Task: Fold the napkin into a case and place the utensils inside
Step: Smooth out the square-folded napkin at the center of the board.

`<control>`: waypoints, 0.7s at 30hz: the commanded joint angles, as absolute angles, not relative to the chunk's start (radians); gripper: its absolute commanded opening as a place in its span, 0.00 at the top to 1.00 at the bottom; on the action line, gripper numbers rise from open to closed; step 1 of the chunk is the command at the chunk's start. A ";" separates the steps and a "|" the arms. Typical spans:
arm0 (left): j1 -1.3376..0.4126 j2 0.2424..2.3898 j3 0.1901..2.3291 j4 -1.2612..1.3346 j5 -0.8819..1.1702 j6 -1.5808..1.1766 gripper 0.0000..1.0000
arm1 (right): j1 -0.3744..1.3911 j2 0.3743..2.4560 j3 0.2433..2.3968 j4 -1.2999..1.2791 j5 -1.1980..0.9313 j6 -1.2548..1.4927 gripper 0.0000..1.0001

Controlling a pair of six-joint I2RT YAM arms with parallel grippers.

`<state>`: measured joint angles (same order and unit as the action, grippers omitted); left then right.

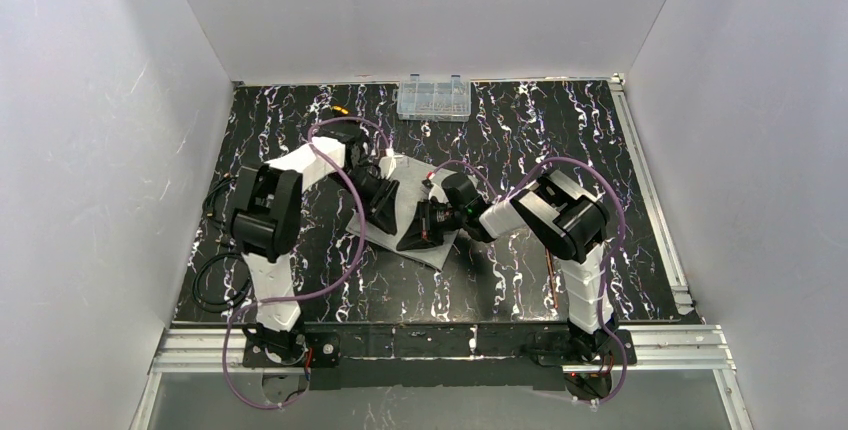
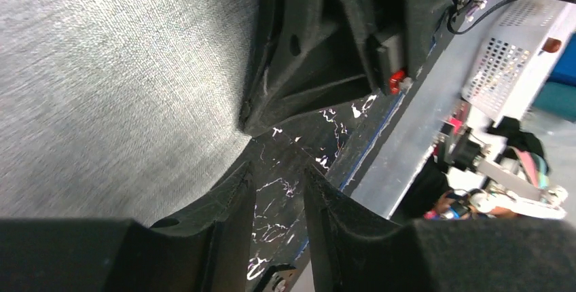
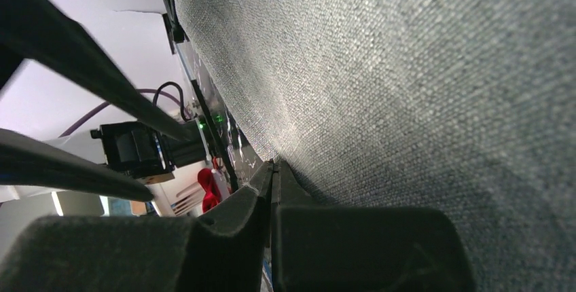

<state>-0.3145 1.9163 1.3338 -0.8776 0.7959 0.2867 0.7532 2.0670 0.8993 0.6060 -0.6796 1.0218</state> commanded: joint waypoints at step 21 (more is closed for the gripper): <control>-0.309 2.088 1.338 -0.933 0.622 0.280 0.74 | 0.749 2.117 0.817 0.698 -0.566 1.086 0.92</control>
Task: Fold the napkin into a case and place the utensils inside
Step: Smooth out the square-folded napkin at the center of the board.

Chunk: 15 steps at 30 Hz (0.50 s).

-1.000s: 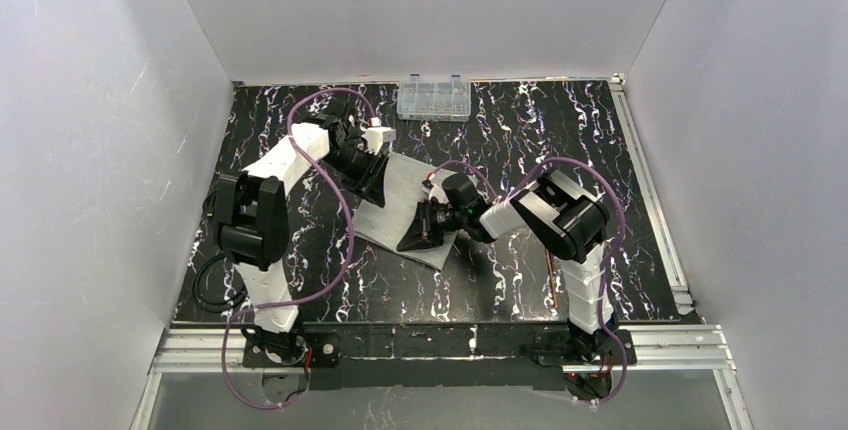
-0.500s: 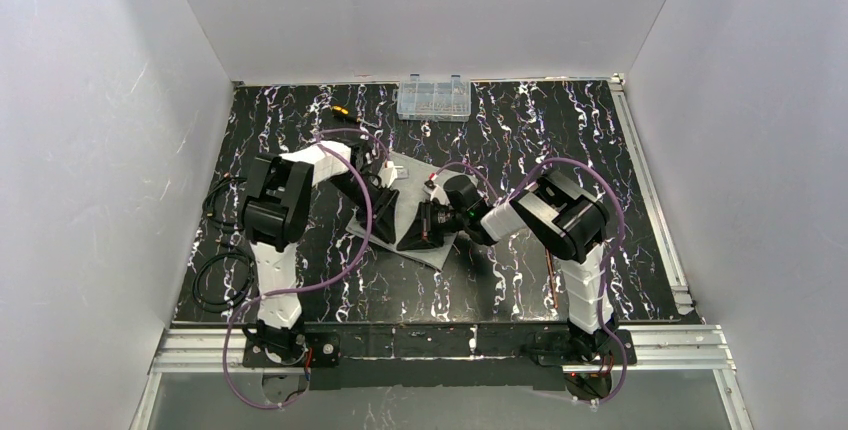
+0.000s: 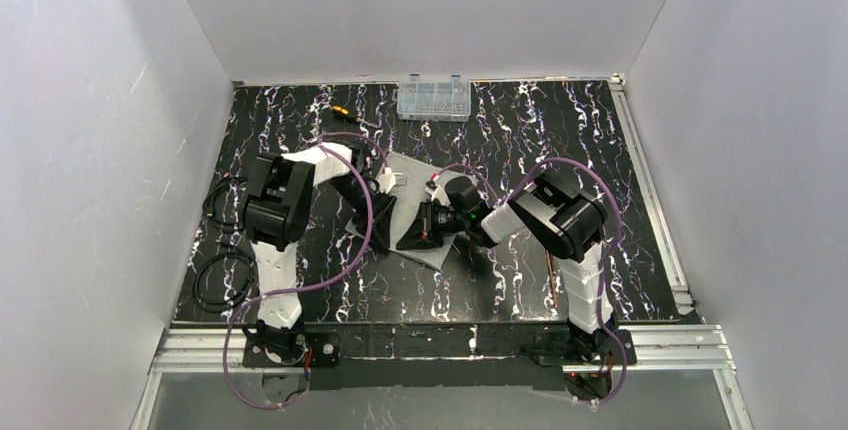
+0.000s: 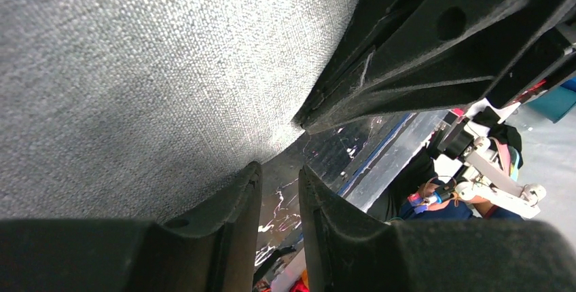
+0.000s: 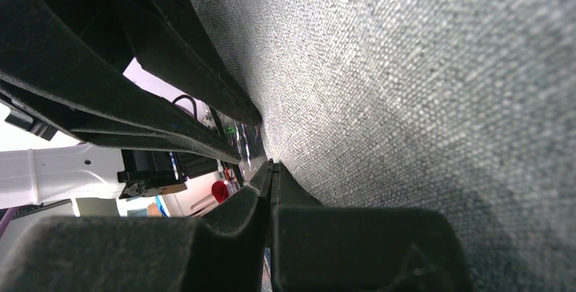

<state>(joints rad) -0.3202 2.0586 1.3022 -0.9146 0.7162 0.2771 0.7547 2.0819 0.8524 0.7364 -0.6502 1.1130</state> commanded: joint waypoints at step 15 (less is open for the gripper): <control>-0.142 2.180 1.448 -1.064 0.701 0.314 0.74 | 0.749 2.118 0.775 0.716 -0.564 1.091 0.95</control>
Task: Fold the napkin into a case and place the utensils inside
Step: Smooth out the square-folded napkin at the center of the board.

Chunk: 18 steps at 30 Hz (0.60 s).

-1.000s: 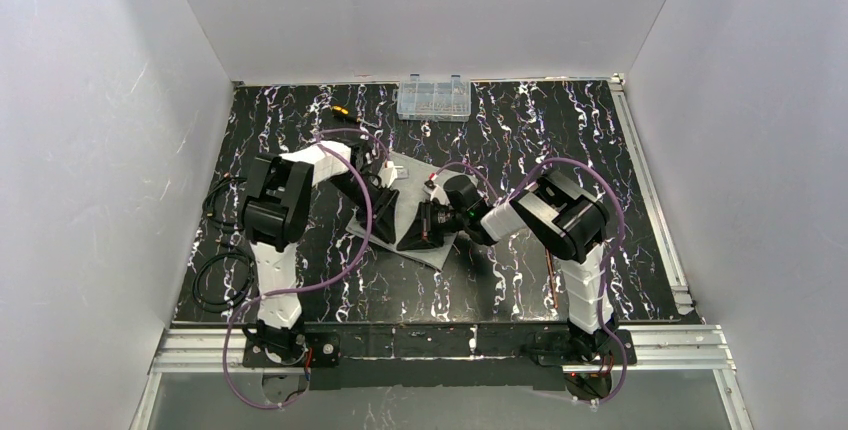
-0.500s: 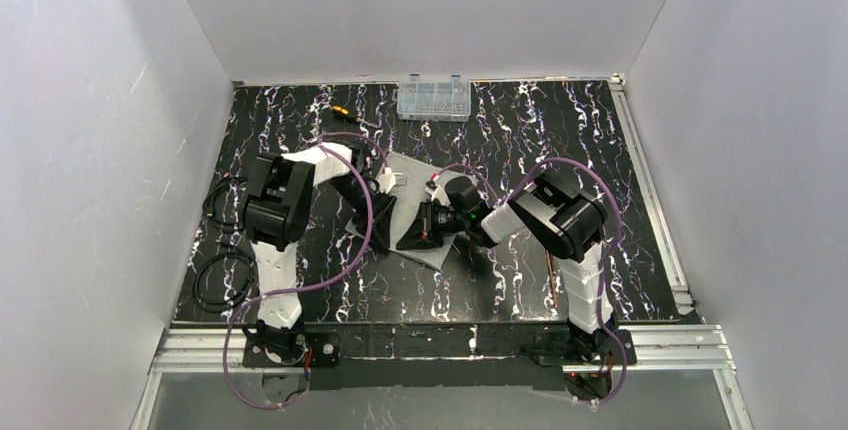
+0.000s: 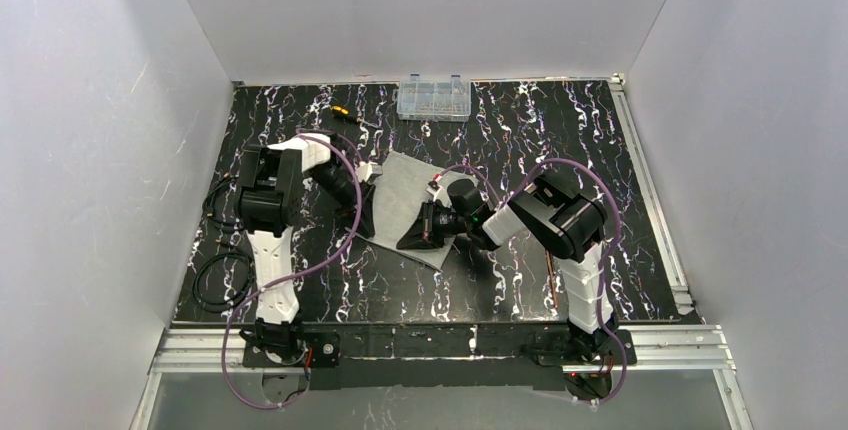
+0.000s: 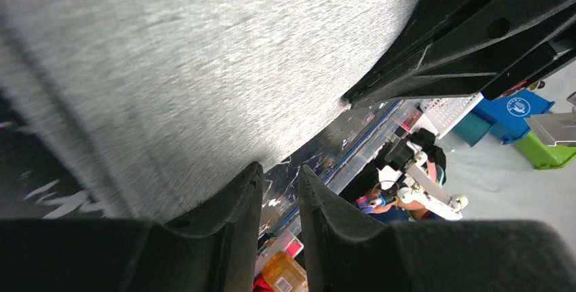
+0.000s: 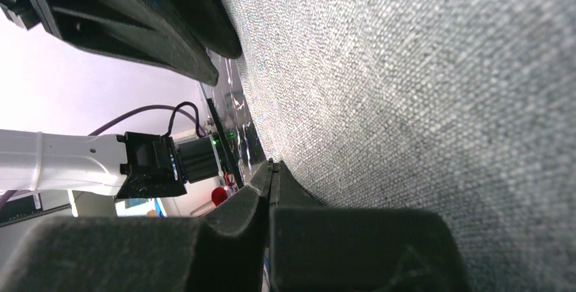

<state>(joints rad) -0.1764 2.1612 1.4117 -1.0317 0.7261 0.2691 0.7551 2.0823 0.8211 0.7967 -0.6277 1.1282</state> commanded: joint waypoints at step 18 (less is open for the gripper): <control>0.022 2.125 1.514 -1.116 0.452 0.415 0.76 | 0.750 2.129 0.777 0.729 -0.566 1.098 0.97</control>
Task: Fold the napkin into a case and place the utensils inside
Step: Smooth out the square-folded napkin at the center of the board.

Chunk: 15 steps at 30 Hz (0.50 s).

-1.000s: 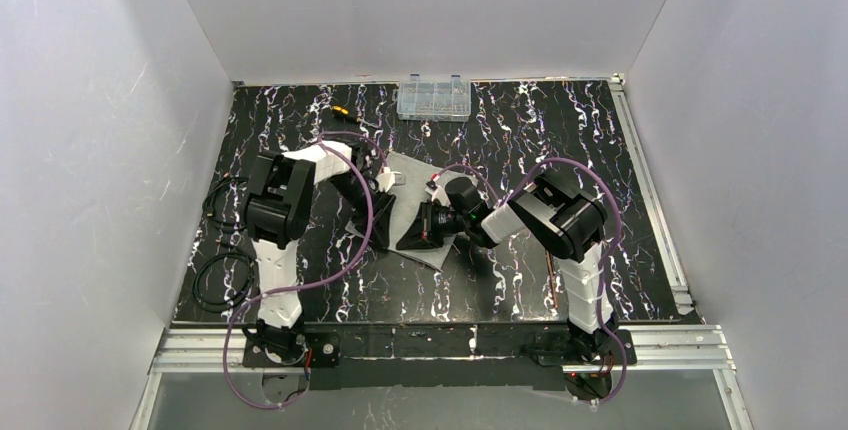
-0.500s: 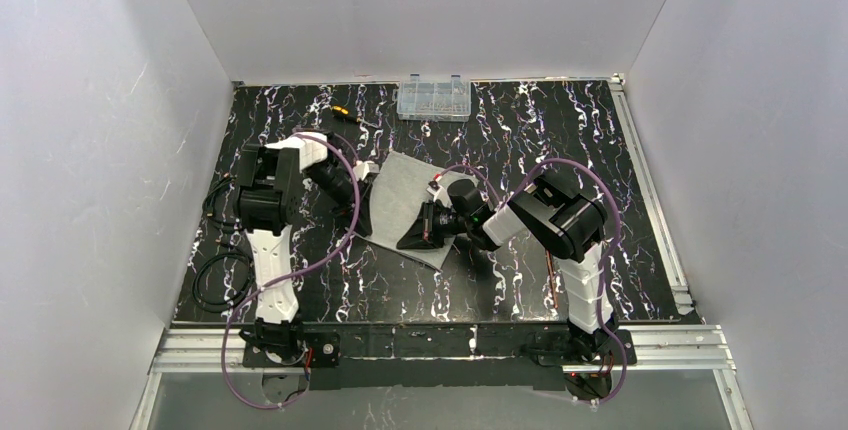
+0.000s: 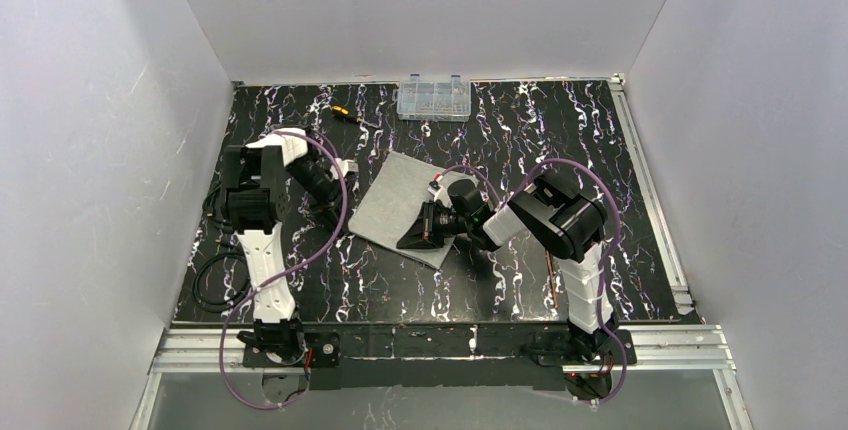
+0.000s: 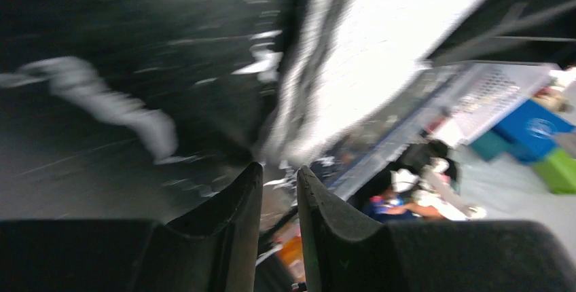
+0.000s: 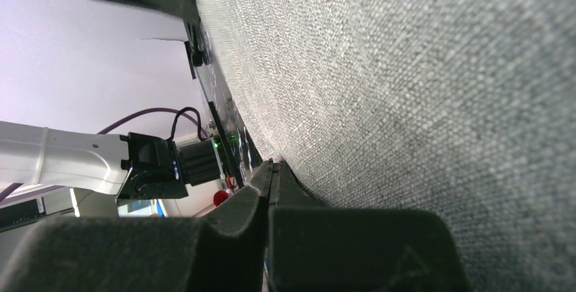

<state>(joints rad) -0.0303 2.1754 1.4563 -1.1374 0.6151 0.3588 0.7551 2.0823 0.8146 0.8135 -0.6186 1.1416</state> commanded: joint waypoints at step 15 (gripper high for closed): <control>-0.096 1.964 1.588 -1.222 0.700 0.396 0.76 | 0.750 2.113 0.806 0.793 -0.601 1.146 0.95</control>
<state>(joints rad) -0.0071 2.0399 1.5719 -1.1690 0.5426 0.3950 0.7547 2.0823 0.8139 0.8200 -0.6186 1.1530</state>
